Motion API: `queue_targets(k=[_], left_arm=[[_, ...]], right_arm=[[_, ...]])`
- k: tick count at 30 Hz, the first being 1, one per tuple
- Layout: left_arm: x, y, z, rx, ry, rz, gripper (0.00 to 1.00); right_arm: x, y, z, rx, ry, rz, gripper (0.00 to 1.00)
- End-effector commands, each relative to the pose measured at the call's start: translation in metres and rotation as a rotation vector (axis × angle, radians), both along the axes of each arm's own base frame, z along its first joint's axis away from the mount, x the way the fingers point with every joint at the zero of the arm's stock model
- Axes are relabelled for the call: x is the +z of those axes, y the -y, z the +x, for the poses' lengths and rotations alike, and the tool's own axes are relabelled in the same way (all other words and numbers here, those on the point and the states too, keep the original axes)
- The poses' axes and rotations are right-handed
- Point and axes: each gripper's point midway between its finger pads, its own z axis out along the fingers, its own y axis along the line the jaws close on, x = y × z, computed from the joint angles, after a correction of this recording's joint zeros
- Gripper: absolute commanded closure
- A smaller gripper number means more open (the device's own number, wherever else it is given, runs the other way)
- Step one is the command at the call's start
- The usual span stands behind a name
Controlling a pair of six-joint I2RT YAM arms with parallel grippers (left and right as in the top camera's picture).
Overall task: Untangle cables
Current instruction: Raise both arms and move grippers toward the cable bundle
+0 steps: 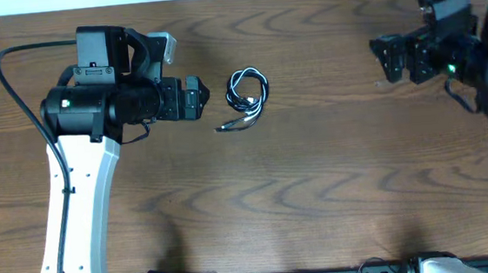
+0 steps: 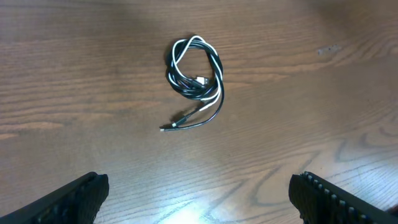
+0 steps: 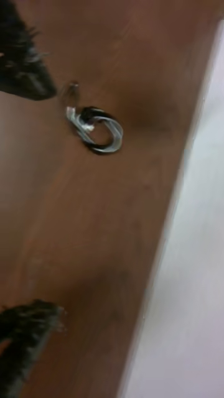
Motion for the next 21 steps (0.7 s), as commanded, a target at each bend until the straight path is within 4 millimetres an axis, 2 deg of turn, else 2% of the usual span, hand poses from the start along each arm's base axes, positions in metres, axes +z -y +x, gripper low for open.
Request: queue_targets(k=[1,7,12,13,17,19,20,21], left_arm=[[0.006,0.001,0.001,0.005,0.008,-0.013,0.02],[0.006,0.001,0.001,0.005,0.009,-0.013,0.02],[0.005,0.000,0.001,0.005,0.008,-0.013,0.01],[0.005,0.001,0.001,0.005,0.008,-0.013,0.04],[0.000,0.001,0.003,0.005,0.004,-0.013,0.30],[-0.004,0.001,0.003,0.005,-0.009,-0.012,0.39],[-0.006,0.001,0.003,0.005,-0.015,-0.011,0.46],[-0.009,0.001,0.004,0.005,-0.021,-0.011,0.60]], right_arm=[[-0.023,-0.007,0.016,0.062,-0.092,0.000,0.01],[-0.086,-0.007,0.037,0.062,-0.277,0.009,0.01],[-0.127,-0.007,0.050,0.062,-0.381,0.013,0.01],[-0.135,-0.007,0.052,0.062,-0.399,0.014,0.01],[-0.163,-0.008,0.060,0.060,-0.462,0.020,0.01],[-0.174,-0.008,0.064,0.056,-0.483,0.024,0.01],[-0.178,-0.009,0.065,0.059,-0.490,0.028,0.01],[-0.182,-0.010,0.066,0.064,-0.497,0.035,0.01]])
